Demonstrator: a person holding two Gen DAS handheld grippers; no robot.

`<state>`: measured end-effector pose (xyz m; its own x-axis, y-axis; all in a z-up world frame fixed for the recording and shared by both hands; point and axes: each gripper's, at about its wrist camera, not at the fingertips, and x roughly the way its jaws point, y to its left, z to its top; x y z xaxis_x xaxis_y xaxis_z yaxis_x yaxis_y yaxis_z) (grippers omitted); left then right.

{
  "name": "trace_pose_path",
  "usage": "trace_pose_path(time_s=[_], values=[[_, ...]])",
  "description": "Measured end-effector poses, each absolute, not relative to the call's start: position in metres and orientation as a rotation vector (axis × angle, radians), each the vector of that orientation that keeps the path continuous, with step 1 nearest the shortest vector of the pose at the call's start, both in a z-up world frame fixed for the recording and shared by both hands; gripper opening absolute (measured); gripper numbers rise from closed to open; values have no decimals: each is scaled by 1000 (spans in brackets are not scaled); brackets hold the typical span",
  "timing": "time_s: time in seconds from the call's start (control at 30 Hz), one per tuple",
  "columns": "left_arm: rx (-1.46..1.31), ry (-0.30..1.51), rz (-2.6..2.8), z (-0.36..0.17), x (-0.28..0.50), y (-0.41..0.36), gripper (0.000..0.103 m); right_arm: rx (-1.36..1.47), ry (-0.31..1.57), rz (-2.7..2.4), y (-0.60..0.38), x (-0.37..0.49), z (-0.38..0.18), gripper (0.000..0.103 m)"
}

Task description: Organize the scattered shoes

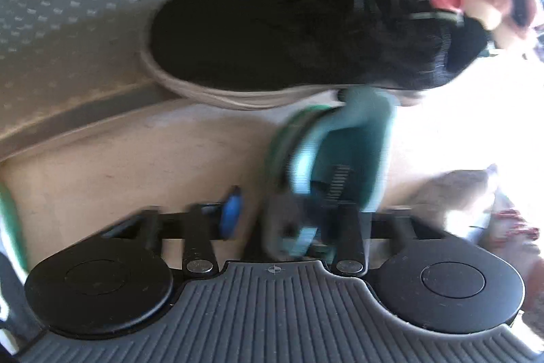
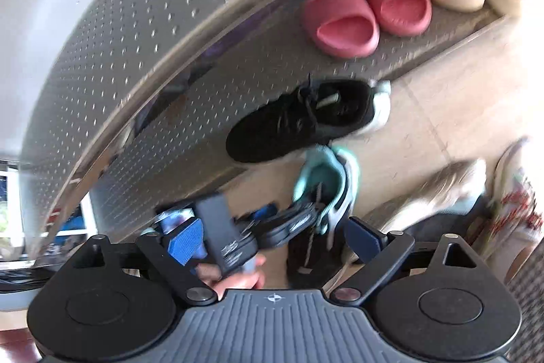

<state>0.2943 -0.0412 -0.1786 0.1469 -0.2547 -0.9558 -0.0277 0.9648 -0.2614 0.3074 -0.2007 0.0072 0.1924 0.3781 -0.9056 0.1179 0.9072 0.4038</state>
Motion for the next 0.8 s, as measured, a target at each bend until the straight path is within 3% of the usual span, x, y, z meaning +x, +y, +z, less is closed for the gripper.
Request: trace_pose_path(time_s=[0.13, 0.27, 0.3, 0.37, 0.43, 0.53, 0.7, 0.8], values=[[-169, 1503, -113, -168, 282, -27, 12, 464, 1412, 160, -202, 310, -2, 92], [-102, 1564, -5, -161, 256, 24, 13, 431, 1388, 163, -195, 309, -4, 92], [-113, 1575, 30, -158, 251, 40, 18, 416, 1386, 177, -190, 307, -5, 92], [-186, 1593, 88, -148, 242, 74, 37, 388, 1392, 205, -181, 305, -7, 92], [-287, 1570, 109, -121, 231, 99, 62, 365, 1397, 222, -175, 302, -10, 94], [-283, 1532, 115, -67, 213, 115, 77, 283, 1419, 258, -155, 294, -26, 94], [-126, 1484, 82, -6, 180, 116, 92, 171, 1433, 332, -124, 280, -54, 90], [-70, 1425, 44, -3, 162, 120, 91, 115, 1429, 340, -110, 263, -65, 74]])
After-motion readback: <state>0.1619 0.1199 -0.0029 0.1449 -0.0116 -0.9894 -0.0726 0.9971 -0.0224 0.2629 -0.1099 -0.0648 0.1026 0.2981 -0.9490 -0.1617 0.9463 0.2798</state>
